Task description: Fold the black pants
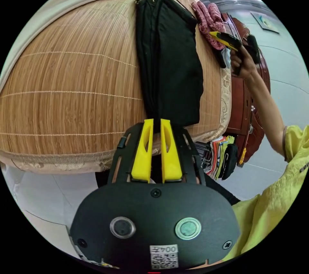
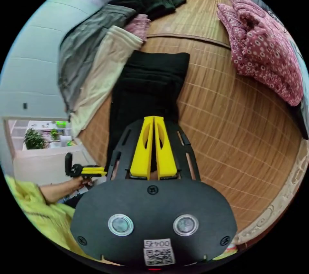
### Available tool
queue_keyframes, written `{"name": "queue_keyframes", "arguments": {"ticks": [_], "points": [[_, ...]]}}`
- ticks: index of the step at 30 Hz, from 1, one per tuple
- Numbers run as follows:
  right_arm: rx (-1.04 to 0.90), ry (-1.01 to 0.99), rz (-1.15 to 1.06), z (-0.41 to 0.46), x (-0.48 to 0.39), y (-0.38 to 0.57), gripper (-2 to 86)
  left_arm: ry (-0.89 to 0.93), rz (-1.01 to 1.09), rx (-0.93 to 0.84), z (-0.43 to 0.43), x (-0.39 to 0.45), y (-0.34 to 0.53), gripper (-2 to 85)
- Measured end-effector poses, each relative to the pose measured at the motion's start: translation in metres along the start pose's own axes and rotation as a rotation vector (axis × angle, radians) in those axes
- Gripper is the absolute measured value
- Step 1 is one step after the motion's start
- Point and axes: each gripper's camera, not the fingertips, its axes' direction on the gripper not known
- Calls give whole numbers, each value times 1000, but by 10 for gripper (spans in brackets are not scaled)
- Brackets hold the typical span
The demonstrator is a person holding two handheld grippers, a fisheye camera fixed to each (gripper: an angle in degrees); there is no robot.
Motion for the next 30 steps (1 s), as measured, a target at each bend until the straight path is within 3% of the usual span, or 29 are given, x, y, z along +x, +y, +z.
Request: {"name": "queue_keyframes", "arguments": {"ticks": [2, 5, 10, 14, 22, 25, 30], "points": [[81, -91, -53, -8, -10, 45, 14, -19, 58, 4, -14, 0, 16, 27], [127, -50, -77, 9, -32, 127, 53, -86, 204, -30, -24, 13, 26, 34], [-87, 76, 84, 79, -51, 219, 20, -253, 497, -124, -12, 42, 24, 65], [-68, 8, 142, 94, -55, 225, 45, -297, 609, -136, -4, 46, 21, 93], [-216, 194, -77, 140, -83, 191, 51, -194, 635, -127, 10, 51, 23, 125], [-258, 236, -105, 150, -90, 182, 45, -268, 760, -126, 17, 82, 46, 126], [-245, 159, -28, 156, -80, 177, 39, -378, 693, -93, 13, 59, 57, 120]]}}
